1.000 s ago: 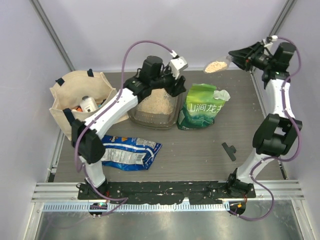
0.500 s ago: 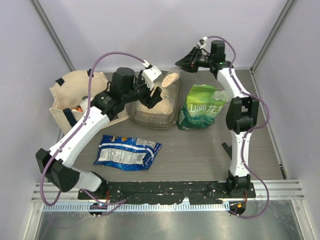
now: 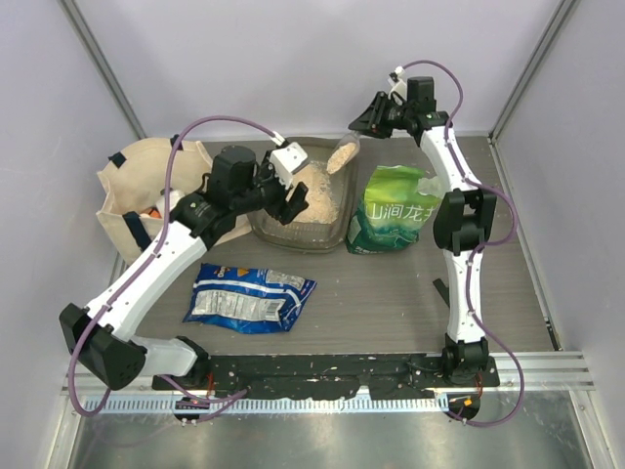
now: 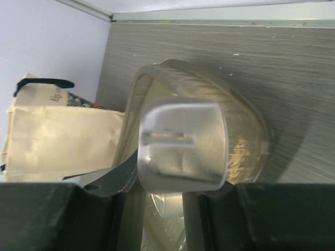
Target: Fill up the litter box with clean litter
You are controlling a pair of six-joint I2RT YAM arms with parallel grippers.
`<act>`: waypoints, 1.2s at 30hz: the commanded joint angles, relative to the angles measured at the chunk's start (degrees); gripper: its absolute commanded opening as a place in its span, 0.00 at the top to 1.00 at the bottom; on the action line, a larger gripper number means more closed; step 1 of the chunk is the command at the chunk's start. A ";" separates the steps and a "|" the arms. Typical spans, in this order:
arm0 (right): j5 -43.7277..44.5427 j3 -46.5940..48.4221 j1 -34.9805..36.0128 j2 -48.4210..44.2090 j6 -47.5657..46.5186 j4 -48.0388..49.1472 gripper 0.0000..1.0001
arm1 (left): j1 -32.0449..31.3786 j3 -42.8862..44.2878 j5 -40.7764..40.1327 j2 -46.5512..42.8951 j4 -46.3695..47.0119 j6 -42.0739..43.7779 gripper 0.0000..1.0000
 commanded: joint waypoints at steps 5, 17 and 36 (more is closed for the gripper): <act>10.24 4.68 1.24 -3.24 -7.73 1.32 0.99 | 0.56 -0.81 0.20 -2.27 3.98 -0.54 0.33; 21.22 13.12 5.19 -2.26 -18.27 2.81 0.99 | 0.56 -0.28 0.82 -1.57 4.68 -0.90 0.32; 25.46 -1.44 -3.76 -30.90 -27.86 -0.61 0.99 | -4.45 16.31 10.75 17.32 11.98 6.22 0.29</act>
